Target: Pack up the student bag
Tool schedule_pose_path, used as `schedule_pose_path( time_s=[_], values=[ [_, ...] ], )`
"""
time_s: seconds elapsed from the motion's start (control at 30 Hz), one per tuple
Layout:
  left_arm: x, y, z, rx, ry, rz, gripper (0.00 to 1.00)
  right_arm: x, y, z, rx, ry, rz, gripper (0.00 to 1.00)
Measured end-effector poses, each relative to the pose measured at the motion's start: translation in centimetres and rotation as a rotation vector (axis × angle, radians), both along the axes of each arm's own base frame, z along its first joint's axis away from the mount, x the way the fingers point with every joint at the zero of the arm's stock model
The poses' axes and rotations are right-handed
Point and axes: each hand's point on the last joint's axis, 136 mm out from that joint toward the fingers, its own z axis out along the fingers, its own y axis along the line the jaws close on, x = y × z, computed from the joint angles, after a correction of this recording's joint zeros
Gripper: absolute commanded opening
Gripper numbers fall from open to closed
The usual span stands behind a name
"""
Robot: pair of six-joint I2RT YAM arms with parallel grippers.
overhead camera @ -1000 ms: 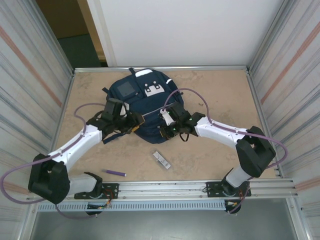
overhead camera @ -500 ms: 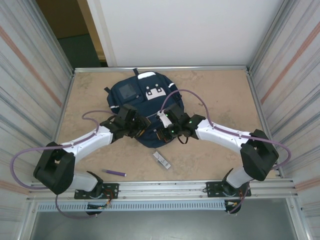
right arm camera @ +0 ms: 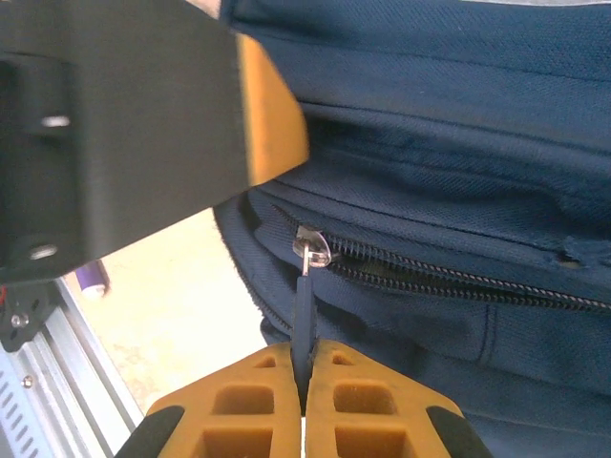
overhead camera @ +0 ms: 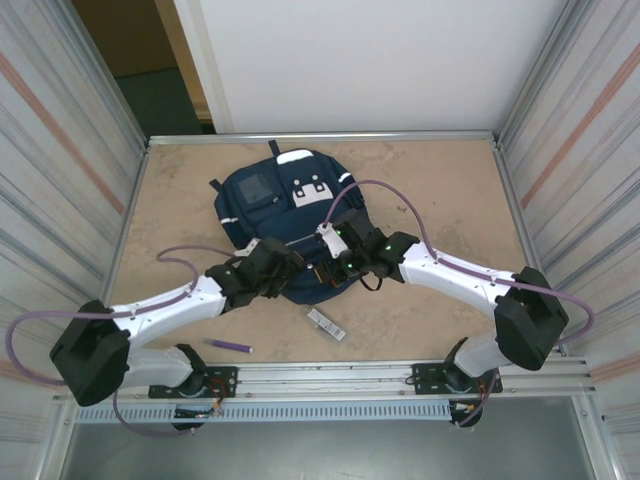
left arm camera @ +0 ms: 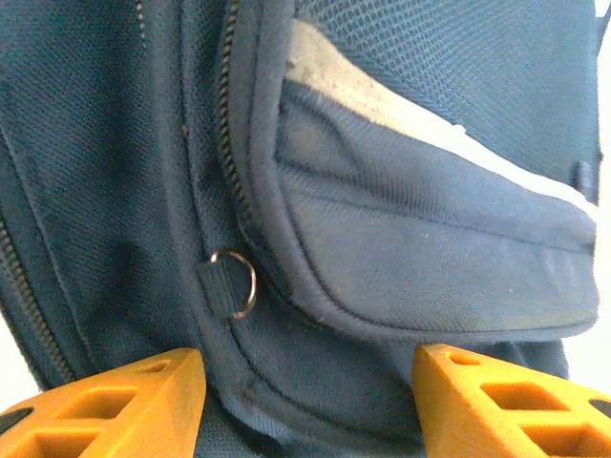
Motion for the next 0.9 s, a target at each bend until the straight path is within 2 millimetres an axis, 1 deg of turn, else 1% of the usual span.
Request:
schedule_pose_path(
  time_s=[0.03, 0.1, 0.17, 0.27, 0.3, 0.33, 0.4, 0.5, 0.53, 0.63, 0.7, 0.8, 0.9],
  values=[
    [0.2, -0.2, -0.3, -0.001, 0.006, 0.001, 0.56, 0.0, 0.0, 0.0, 0.000, 0.000, 0.001, 0.00],
    [0.7, -0.5, -0.6, 0.003, 0.018, 0.001, 0.46, -0.1, 0.0, 0.0, 0.000, 0.001, 0.002, 0.00],
    [1.2, -0.8, -0.5, 0.001, 0.019, 0.000, 0.33, 0.0, 0.0, 0.0, -0.004, -0.004, -0.002, 0.00],
    [2.0, -0.6, -0.2, -0.015, 0.011, 0.006, 0.07, 0.3, -0.2, -0.1, -0.015, -0.014, -0.013, 0.00],
    [2.3, -0.5, 0.0, -0.018, 0.006, 0.005, 0.02, 0.4, -0.3, -0.2, -0.020, -0.021, -0.020, 0.00],
    [2.7, -0.5, 0.4, -0.023, -0.001, 0.001, 0.00, 0.6, -0.4, -0.2, -0.027, -0.027, -0.026, 0.00],
    [3.4, -0.3, 1.2, -0.023, -0.016, -0.017, 0.00, 0.9, -0.6, -0.2, -0.037, -0.044, -0.037, 0.00],
    [4.4, 0.1, 2.0, -0.046, -0.017, -0.057, 0.00, 2.2, -1.6, 0.3, -0.037, -0.071, -0.083, 0.00],
    [4.7, 0.4, 2.2, -0.057, -0.011, -0.072, 0.00, 2.8, -2.3, 0.5, -0.034, -0.075, -0.108, 0.00],
    [6.0, 1.7, 1.9, -0.071, 0.013, -0.121, 0.00, 4.5, -4.6, 0.2, -0.037, -0.067, -0.182, 0.00],
    [6.6, 2.2, 1.3, -0.074, 0.039, -0.168, 0.00, 4.9, -5.6, -0.3, -0.044, -0.059, -0.209, 0.00],
    [7.7, 2.6, 0.2, -0.079, 0.101, -0.267, 0.00, 4.8, -5.4, -0.4, -0.026, -0.053, -0.203, 0.00],
    [9.1, 3.2, -0.1, -0.082, 0.129, -0.341, 0.00, 4.6, -4.6, -0.1, -0.005, -0.061, -0.186, 0.00]
  ],
)
